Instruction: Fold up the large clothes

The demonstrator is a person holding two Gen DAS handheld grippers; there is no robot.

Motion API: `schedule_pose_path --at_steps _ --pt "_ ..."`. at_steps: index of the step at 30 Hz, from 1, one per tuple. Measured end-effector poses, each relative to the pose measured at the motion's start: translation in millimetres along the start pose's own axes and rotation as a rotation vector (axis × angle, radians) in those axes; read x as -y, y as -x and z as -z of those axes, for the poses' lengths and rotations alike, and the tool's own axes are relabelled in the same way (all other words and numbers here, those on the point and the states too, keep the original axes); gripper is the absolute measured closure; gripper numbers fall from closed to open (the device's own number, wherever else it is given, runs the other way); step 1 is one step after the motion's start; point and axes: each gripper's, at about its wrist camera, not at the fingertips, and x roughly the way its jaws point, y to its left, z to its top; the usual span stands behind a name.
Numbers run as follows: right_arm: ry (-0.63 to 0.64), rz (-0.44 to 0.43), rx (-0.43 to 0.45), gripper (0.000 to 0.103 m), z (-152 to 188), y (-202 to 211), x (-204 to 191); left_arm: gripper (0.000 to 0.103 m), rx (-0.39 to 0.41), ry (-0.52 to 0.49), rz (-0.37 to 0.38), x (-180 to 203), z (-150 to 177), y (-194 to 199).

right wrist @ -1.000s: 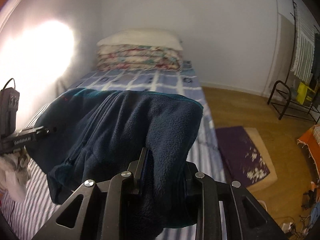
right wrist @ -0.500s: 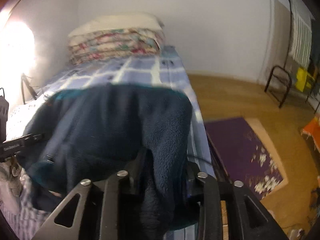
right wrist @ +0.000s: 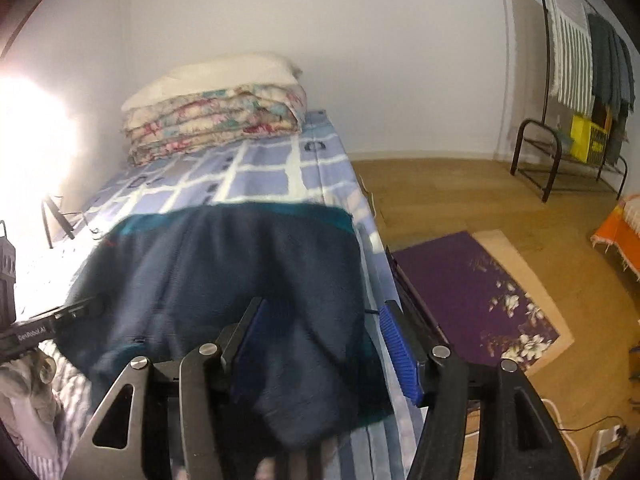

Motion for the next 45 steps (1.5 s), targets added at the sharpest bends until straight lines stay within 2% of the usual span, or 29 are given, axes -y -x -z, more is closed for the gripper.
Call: schedule_pose_path --at_steps 3,8,12,16,19,24,29,33,36,40,45 --pt "0.008 -0.010 0.026 0.043 -11.0 35.9 -11.2 0.051 0.022 -0.050 -0.006 17.6 -3.3 39.5" --pt "0.010 -0.031 0.073 0.043 -32.1 110.1 -30.4 0.051 0.093 -0.156 -0.001 57.0 -7.9 136.6" --pt "0.020 -0.042 0.126 0.043 -43.1 189.9 -52.1 0.051 0.169 -0.221 0.014 84.6 -6.5 238.7" --pt "0.039 -0.051 0.174 0.043 -46.5 271.7 -74.8 0.051 0.254 -0.246 0.035 100.8 2.1 340.9" --pt "0.081 -0.035 0.214 0.043 -40.4 346.0 -96.7 0.051 0.334 -0.278 0.033 113.6 15.5 423.4" --pt "0.111 -0.024 0.280 0.042 -19.6 451.4 -118.9 0.050 0.413 -0.341 0.039 132.4 46.3 551.8" --pt "0.133 -0.025 0.339 0.041 2.9 544.1 -134.8 0.049 0.478 -0.370 0.061 144.4 75.7 651.3" --pt "0.137 -0.027 0.376 0.040 21.3 606.6 -144.9 0.047 0.505 -0.392 0.070 149.6 101.4 704.4" --pt "0.130 -0.024 0.378 0.040 36.9 629.2 -149.5 0.042 0.492 -0.388 0.086 146.6 118.8 720.7" --pt "0.121 0.000 0.345 0.037 67.9 636.4 -157.1 0.040 0.453 -0.395 0.077 136.5 157.5 715.8" --pt "0.094 0.014 0.285 0.036 118.0 627.2 -170.6 0.040 0.390 -0.353 0.076 112.0 214.6 684.1"
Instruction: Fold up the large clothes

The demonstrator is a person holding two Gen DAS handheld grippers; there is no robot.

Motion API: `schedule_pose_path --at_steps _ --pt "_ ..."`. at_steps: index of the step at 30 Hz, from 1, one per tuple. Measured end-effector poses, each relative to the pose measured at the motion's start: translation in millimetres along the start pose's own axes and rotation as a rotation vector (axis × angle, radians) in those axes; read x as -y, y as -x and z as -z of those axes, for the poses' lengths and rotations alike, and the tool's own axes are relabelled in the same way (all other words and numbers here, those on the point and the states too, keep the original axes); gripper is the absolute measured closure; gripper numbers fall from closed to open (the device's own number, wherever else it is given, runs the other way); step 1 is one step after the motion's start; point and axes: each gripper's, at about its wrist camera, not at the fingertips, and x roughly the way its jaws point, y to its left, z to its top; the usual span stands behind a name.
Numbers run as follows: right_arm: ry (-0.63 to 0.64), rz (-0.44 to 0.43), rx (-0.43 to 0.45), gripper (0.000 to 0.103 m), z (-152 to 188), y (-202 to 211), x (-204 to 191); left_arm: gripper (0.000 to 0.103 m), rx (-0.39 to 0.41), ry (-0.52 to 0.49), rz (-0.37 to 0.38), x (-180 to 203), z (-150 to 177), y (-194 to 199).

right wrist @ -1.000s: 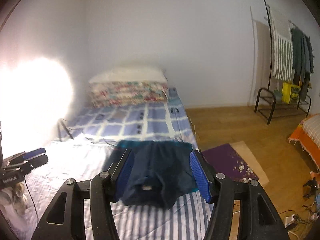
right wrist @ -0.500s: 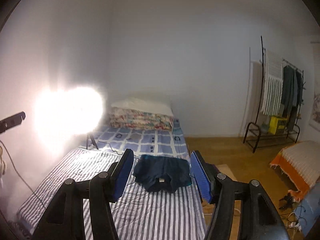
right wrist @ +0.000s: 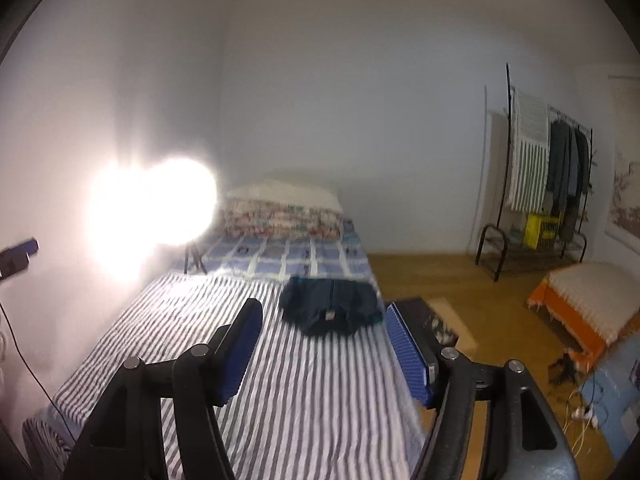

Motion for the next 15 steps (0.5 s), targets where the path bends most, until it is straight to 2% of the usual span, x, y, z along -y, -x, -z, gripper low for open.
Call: schedule_pose_path --at_steps 5,8,12,15 --pt "-0.004 0.036 -0.048 0.036 56.5 -12.2 -17.9 0.040 -0.041 0.036 -0.005 -5.4 65.1 -5.7" --pt "-0.014 0.051 -0.068 0.036 86.1 -19.4 -29.4 0.040 -0.066 0.036 -0.021 -8.2 89.8 -18.9" --pt "-0.016 0.102 -0.088 0.034 115.4 -31.4 -43.3 0.040 -0.090 0.062 -0.021 -14.4 109.0 -36.5" --pt "-0.025 0.107 -0.108 0.033 127.2 -42.3 -50.3 0.039 -0.113 0.087 -0.014 -21.8 118.4 -53.7"
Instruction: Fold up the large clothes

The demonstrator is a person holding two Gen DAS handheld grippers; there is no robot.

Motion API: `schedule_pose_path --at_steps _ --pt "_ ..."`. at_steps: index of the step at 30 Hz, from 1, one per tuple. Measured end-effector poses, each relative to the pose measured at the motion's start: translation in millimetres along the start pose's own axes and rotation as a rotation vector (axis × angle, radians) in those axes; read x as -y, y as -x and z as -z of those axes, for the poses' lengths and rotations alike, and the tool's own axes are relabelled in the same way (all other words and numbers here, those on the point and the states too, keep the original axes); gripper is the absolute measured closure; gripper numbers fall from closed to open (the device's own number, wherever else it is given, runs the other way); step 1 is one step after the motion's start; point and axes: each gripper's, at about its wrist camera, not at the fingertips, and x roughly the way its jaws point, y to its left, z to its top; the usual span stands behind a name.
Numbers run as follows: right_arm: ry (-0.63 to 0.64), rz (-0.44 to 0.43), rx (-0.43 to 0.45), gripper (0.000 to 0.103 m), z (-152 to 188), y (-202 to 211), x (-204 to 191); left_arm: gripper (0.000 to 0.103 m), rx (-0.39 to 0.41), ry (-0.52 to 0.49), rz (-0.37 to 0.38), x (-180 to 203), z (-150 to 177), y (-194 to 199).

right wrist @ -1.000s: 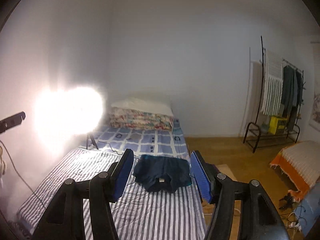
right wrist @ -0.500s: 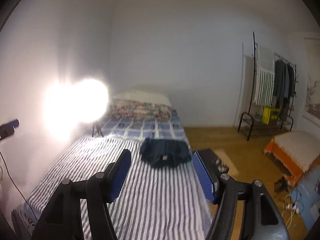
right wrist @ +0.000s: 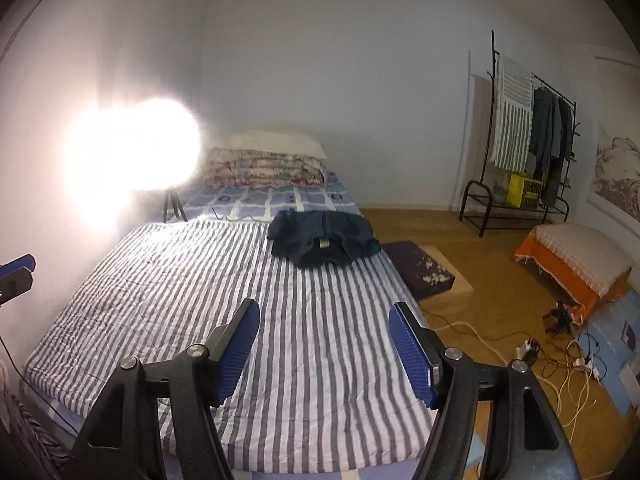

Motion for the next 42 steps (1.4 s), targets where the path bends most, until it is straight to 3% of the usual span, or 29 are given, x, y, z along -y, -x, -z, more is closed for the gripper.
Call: schedule_pose_path --at_steps 2,6,18,22,27,35,42 --pt "-0.003 0.002 -0.012 0.028 3.5 -10.0 -4.5 0.039 -0.012 0.009 0.001 -2.0 -0.6 -11.8" --pt "0.005 0.023 -0.008 0.020 4.3 -26.5 -12.6 0.025 -0.008 0.000 -0.013 -7.9 -4.8 -33.9" --pt "-0.019 0.044 0.001 0.000 -8.7 -87.6 -26.2 0.003 0.000 -0.039 -0.103 -24.1 -10.8 -79.2" --pt "-0.006 0.073 0.026 0.000 -9.8 -97.8 -30.9 0.001 -0.050 -0.024 -0.111 -31.9 -5.3 -96.6" --pt "-0.045 0.051 -0.002 0.000 -7.6 -113.3 -28.2 0.000 -0.025 -0.053 -0.168 -34.7 3.3 -102.7" --pt "-0.060 0.065 0.001 0.000 -7.5 -119.2 -27.8 0.000 -0.086 -0.040 -0.165 -36.8 11.6 -117.4" --pt "-0.060 0.090 0.011 0.000 -7.4 -119.3 -26.8 0.000 -0.088 -0.043 -0.154 -33.2 12.8 -118.3"
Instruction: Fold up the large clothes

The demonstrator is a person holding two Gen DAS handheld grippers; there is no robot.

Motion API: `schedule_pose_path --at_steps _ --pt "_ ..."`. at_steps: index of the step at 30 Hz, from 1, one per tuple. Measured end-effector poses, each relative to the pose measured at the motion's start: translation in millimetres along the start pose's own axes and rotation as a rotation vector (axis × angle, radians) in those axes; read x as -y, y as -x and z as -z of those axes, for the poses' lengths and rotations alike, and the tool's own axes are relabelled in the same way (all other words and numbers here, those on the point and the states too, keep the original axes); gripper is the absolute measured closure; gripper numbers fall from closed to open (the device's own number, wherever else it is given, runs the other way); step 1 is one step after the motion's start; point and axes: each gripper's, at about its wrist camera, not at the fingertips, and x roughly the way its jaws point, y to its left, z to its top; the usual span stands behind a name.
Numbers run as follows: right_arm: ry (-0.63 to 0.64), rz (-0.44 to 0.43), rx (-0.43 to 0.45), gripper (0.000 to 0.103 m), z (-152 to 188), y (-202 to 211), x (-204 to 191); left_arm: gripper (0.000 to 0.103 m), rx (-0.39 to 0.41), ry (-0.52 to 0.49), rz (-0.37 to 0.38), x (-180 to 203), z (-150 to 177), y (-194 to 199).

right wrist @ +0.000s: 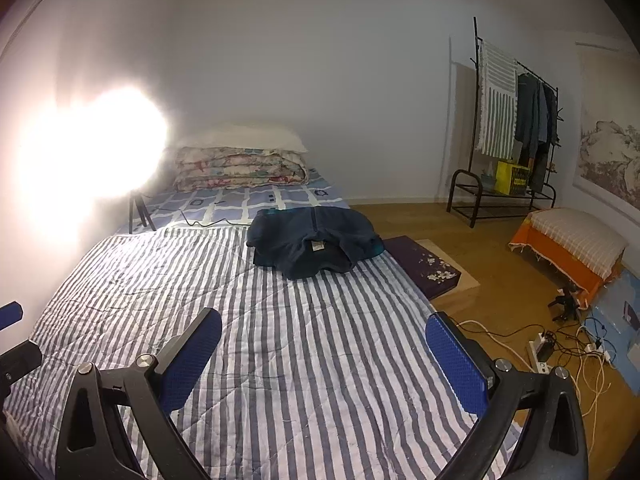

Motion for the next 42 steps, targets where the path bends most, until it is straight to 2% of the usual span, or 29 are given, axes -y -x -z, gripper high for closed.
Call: schedule_pose_path --at_steps 42 --pt "0.025 0.012 -0.012 0.000 6.5 0.5 -12.5 0.000 0.007 0.001 -0.009 -5.0 2.4 10.9"
